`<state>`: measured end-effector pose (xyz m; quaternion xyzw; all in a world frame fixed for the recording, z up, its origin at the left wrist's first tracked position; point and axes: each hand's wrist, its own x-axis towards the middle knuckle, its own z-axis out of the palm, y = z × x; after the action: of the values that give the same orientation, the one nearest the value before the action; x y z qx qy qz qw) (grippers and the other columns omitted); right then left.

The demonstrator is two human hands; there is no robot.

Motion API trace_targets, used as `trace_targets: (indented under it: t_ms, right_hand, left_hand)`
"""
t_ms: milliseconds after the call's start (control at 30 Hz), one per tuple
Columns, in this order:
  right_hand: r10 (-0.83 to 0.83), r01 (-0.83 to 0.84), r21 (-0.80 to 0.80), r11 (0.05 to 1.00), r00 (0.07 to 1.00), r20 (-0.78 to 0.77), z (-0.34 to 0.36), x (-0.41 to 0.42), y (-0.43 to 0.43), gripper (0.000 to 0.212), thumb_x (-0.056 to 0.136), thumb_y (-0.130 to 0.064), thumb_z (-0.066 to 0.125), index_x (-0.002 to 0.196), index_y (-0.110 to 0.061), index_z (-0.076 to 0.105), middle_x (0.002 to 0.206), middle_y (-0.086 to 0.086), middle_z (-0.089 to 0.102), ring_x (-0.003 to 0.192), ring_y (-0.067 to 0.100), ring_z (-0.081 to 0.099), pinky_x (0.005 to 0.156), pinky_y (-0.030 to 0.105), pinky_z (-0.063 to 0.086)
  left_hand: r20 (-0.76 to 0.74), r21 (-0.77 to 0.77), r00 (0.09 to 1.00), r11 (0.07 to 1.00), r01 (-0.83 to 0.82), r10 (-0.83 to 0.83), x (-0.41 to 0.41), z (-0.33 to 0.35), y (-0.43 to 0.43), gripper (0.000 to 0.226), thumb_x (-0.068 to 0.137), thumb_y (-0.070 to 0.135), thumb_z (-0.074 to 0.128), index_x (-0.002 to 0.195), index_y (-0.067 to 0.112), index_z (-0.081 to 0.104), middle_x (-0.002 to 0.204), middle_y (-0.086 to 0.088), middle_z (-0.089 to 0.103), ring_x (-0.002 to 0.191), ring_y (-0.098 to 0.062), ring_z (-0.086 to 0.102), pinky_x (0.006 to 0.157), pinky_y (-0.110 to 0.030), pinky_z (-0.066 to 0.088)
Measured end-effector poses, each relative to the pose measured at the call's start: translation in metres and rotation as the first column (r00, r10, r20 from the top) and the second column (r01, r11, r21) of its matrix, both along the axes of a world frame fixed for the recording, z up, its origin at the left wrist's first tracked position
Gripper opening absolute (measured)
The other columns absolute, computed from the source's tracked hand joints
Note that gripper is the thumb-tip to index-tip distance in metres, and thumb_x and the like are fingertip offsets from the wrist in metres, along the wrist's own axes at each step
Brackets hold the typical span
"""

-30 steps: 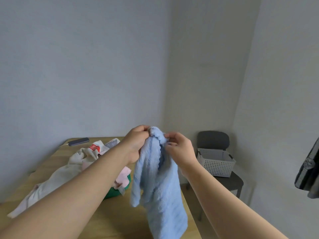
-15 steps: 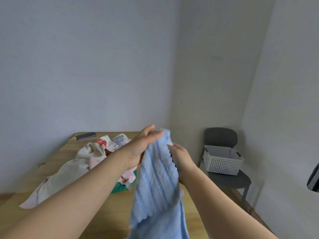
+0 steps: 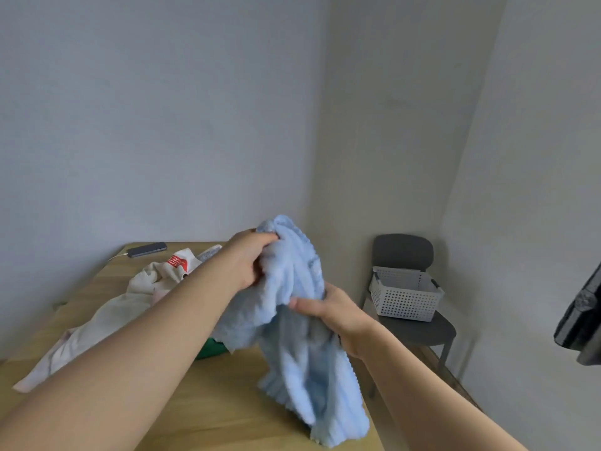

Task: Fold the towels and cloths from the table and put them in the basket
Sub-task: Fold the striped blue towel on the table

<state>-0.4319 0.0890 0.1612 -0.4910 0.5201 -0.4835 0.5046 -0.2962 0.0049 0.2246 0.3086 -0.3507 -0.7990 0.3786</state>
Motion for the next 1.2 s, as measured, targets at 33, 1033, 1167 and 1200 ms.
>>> trace_targets:
  t_ms: [33,1033,1167,1200]
  right_hand:
    - [0.037,-0.036,0.034,0.999,0.998,-0.053,-0.002,0.004,0.000,0.026,0.068,-0.020,0.080,0.092,-0.016,0.071,0.094,0.004,0.074,0.090,0.021,0.070,0.088,0.036,0.055]
    - [-0.215,0.142,0.174,0.975,0.812,0.543,-0.004,-0.018,-0.007,0.017,0.091,-0.029,0.056,0.084,-0.013,0.058,0.066,0.007,0.058,0.057,0.016,0.057,0.055,0.024,0.048]
    - [-0.359,0.258,0.258,0.931,0.776,0.519,-0.034,-0.015,-0.010,0.038,0.090,-0.038,0.056,0.123,-0.022,0.049,0.131,0.004,0.049,0.110,0.025,0.054,0.078,0.039,0.047]
    - [-0.385,0.282,0.284,0.916,0.816,0.431,-0.047,-0.011,-0.009,0.047,0.090,-0.039,0.056,0.133,-0.026,0.044,0.140,-0.001,0.042,0.119,0.026,0.049,0.083,0.039,0.045]
  left_hand:
    - [-0.165,0.124,0.984,0.988,0.089,-0.068,-0.002,0.003,0.003,0.024,0.090,-0.001,0.039,0.088,0.014,0.058,0.075,-0.004,0.063,0.066,-0.013,0.060,0.052,-0.033,0.050]
    - [0.195,-0.283,0.976,0.958,-0.042,0.100,0.039,-0.046,0.007,0.028,0.096,0.020,0.043,0.082,0.008,0.064,0.062,-0.001,0.069,0.052,-0.006,0.065,0.048,-0.013,0.050]
    - [0.209,-0.158,0.960,0.975,-0.153,0.185,0.053,-0.083,-0.007,0.036,0.088,0.030,0.059,0.121,0.018,0.050,0.085,-0.003,0.055,0.070,-0.014,0.052,0.057,-0.023,0.046]
    - [0.293,-0.141,0.937,0.978,-0.156,0.191,0.055,-0.098,-0.010,0.046,0.087,0.029,0.061,0.129,0.018,0.046,0.084,-0.003,0.055,0.073,-0.016,0.051,0.064,-0.026,0.044]
